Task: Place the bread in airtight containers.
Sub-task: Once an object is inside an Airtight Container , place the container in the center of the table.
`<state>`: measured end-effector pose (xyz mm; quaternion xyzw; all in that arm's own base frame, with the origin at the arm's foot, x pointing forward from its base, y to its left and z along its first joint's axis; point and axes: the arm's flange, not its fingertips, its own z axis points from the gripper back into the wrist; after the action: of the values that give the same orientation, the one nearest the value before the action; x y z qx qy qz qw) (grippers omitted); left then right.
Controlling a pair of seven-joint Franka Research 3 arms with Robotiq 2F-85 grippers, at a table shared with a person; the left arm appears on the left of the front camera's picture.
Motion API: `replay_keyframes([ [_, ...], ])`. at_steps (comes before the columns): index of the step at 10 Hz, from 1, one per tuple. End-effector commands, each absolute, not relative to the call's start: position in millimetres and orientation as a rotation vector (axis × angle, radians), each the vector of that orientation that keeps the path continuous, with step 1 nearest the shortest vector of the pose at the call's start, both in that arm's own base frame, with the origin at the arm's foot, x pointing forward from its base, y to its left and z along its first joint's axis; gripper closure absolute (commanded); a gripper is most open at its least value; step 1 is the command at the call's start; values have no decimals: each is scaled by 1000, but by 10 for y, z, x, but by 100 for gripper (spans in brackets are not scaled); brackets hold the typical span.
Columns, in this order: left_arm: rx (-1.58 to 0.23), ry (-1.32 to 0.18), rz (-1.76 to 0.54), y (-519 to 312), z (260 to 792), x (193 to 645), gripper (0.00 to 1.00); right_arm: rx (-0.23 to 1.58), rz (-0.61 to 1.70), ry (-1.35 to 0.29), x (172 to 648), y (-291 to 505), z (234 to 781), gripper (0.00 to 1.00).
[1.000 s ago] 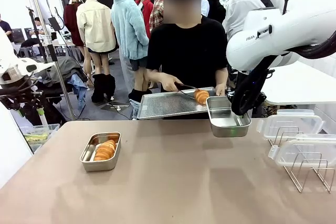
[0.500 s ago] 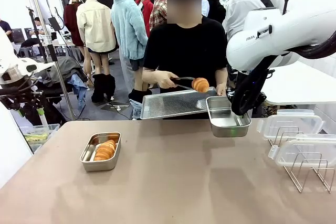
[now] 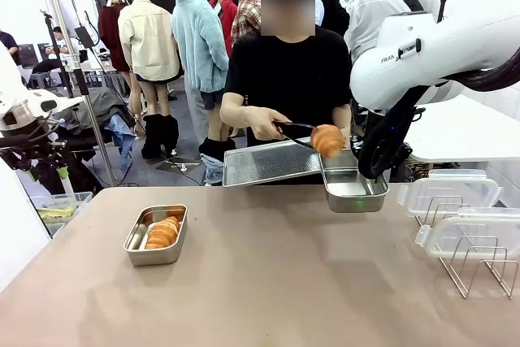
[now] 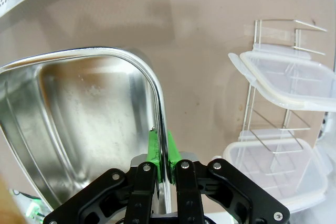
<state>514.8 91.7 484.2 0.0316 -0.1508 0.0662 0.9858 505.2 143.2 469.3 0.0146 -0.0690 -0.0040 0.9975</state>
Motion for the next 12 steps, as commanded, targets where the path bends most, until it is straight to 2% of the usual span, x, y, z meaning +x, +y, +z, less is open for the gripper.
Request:
replay_keyframes([
  [1,81,-307,151,899,4864,5148,33,32,0,-149,5051,1429,4696,100],
  [12,81,-307,151,899,4864,5148,33,32,0,-149,5051,1429,4696,100],
])
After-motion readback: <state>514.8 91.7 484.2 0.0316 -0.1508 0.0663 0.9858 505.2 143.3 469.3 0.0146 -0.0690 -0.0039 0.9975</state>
